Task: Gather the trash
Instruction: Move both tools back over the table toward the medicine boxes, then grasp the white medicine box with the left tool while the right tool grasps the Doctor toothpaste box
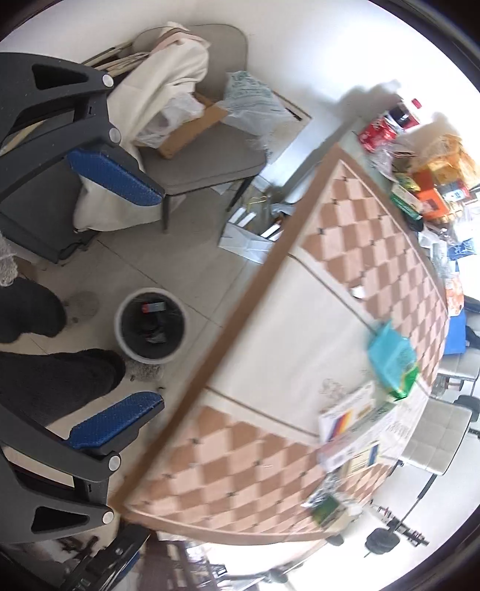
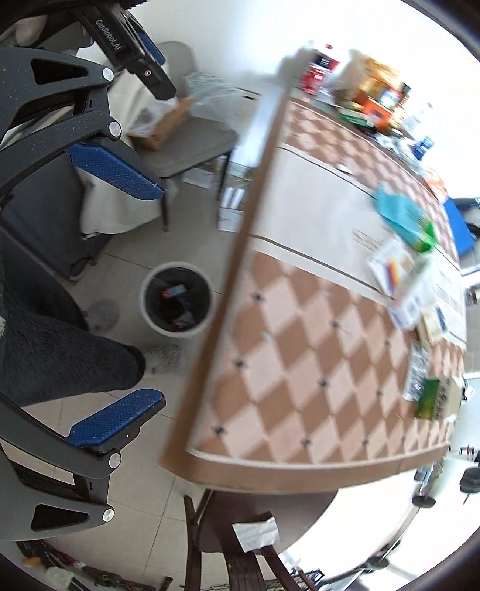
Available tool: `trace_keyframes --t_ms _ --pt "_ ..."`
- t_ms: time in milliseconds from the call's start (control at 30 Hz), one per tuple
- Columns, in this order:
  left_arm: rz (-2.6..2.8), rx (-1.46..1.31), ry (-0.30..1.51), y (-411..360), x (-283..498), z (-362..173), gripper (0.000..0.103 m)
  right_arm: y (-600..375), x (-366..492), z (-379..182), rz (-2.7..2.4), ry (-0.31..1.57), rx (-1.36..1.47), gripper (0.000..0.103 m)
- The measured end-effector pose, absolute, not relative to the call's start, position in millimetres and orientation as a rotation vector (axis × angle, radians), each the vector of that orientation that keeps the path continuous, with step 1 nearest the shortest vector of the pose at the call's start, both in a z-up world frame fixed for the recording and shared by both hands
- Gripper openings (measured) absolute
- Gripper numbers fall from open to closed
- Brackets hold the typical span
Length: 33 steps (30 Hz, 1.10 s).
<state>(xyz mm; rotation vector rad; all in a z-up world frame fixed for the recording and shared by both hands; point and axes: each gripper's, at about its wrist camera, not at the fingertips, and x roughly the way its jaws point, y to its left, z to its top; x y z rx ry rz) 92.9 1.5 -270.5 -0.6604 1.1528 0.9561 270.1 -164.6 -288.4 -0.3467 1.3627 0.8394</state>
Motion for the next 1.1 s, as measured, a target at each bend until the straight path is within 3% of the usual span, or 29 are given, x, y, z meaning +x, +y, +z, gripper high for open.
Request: trace_keyframes --t_ms 200,300,433,533,667,700,733,800,1100 --pt "1.066 -0.664 1.196 68.7 173.1 -284.2 0.103 -109.4 375.2 -297.9 0.819 1.368 -0.340 0.101" --pt "1.145 -0.651 1.239 103.2 209.4 -301.5 0.103 -51.1 427.5 -312.8 0.849 1.390 -0.382 0.073" --pt "1.200 -0.660 1.317 147.6 243.2 -325.8 0.103 42.8 482.0 -332.8 0.909 1.372 -0.448 0.072" --pt "1.222 -0.698 1.353 171.3 255.8 -338.5 0.103 113.5 508.0 -356.7 0.944 1.386 -0.531 0.050" --pt "1.210 -0.775 1.364 190.2 274.7 -351.1 0.103 185.7 522.9 -384.3 0.976 1.381 -0.660 0.050" --pt "1.192 -0.797 1.367 193.0 282.0 -355.1 0.103 197.8 522.8 -387.7 0.957 1.343 -0.717 0.064" --pt "1.165 -0.826 1.368 193.8 290.8 -358.7 0.103 209.7 522.9 -391.0 0.967 1.315 -0.765 0.064" --pt "1.094 -0.899 1.367 196.7 308.4 -367.2 0.102 215.9 527.4 -397.8 0.984 1.352 -0.771 0.046" --pt "0.903 -0.995 1.398 202.4 386.7 -401.8 0.102 142.1 570.2 -403.4 0.885 1.500 -0.648 0.043"
